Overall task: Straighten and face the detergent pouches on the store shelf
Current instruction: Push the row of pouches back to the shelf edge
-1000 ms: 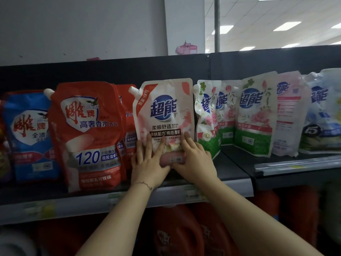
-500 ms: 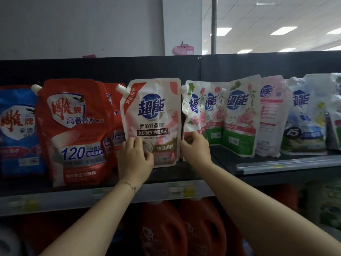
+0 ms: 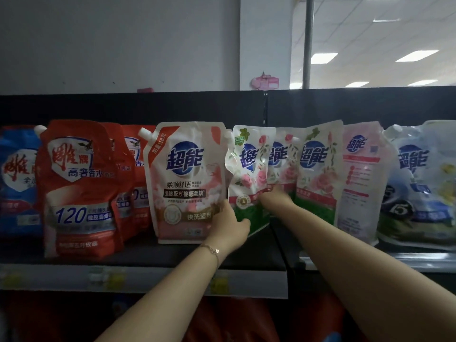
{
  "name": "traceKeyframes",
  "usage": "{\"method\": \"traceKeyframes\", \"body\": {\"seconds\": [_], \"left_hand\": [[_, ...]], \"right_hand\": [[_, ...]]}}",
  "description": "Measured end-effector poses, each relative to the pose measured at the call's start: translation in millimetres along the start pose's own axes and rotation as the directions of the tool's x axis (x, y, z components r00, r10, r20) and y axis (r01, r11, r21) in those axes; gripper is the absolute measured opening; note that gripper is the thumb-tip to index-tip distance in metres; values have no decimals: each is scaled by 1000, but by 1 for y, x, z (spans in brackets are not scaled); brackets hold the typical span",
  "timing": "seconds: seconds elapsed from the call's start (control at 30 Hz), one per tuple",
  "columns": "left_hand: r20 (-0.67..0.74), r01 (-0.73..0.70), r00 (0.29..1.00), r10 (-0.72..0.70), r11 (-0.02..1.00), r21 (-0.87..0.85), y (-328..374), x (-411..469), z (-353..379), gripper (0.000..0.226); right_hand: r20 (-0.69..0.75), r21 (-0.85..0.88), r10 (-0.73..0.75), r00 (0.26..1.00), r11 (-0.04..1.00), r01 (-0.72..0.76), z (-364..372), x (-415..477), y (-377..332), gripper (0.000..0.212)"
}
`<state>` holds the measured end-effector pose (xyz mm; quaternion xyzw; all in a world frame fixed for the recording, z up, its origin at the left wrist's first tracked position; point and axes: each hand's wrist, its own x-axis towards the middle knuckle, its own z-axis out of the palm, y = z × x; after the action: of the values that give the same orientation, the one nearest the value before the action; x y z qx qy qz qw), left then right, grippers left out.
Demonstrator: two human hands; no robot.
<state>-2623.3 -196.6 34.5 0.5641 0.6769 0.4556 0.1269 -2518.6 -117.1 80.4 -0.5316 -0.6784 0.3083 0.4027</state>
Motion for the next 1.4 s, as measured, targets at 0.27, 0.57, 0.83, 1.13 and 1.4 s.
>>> {"method": "traceKeyframes", "body": {"seconds": [0.27, 0.57, 0.83, 1.13, 1.4], "left_hand": [[-19, 181, 983, -181, 983, -19, 13, -4, 11, 57], [55, 228, 971, -232, 971, 72, 24, -7, 18, 79], [-10, 230, 973, -230, 973, 18, 35, 1, 34, 48], [-22, 211, 977, -213, 975, -76, 37, 26, 61, 39], [-50, 177, 983, -175, 983, 40, 35, 56, 79, 29]], "right_hand": [[110, -3, 40, 993, 999, -40, 1, 30, 10, 25], [143, 21, 77, 987, 997, -81, 9, 31, 16, 45], [52, 124, 122, 991, 984, -128, 1, 23, 23, 40], [-19, 208, 103, 994, 973, -97, -31, 15, 34, 36], [45, 31, 83, 996, 996, -85, -46, 20, 49, 54]]}}
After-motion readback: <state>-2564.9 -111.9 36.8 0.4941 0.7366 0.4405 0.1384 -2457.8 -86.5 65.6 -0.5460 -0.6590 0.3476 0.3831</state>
